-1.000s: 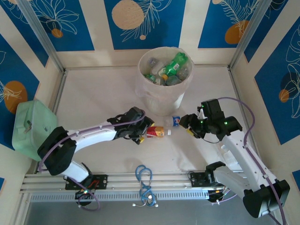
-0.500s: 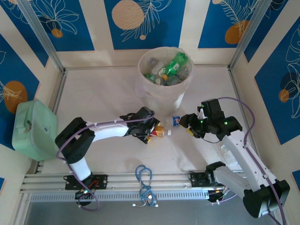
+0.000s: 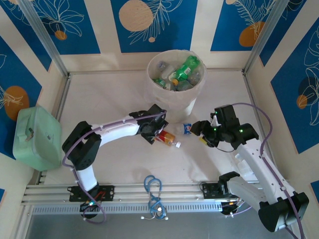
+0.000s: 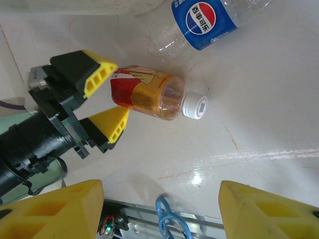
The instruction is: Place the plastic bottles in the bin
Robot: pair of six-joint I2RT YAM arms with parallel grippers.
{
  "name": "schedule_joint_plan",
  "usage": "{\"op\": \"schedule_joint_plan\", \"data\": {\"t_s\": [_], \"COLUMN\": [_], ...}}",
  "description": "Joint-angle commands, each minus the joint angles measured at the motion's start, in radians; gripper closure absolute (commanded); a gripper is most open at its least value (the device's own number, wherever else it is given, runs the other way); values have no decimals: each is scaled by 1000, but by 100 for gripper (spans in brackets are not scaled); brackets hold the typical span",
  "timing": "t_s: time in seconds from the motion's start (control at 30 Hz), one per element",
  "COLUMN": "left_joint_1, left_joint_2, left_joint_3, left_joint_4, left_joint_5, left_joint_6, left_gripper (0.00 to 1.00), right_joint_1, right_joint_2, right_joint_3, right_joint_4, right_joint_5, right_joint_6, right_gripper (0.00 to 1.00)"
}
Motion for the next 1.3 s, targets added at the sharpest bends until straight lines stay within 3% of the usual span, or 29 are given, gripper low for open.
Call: {"op": "schedule_joint_plan", "data": {"t_s": [0.0,0.47,0.77,1.07,1.27], "left_joint_1": [4,-2,-9,-8,-9], "left_joint_2": [51,96,-8,-128,-154], "left_joint_3": [-7,16,-58,-154,-215], "left_joint_4": [-142,-121,-128,-131,-101], "left_joint_5": [-7,57,63,143,179], "left_joint_6": [-18,-6,-9,99,137], "left_gripper": [18,20,14,17,20], "right_joint_1": [4,4,4,8,77], "right_joint_2": [-14,-11,4,11,38], "right_joint_3": [43,60,65,54,65], "right_joint_4": [-37,-50,-52,-57,-94], "right_joint_5": [10,29,30,44,128], "right_joint_6": [-19,-24,-36,-26,19], "right_gripper": [37,40,34,33,31]}}
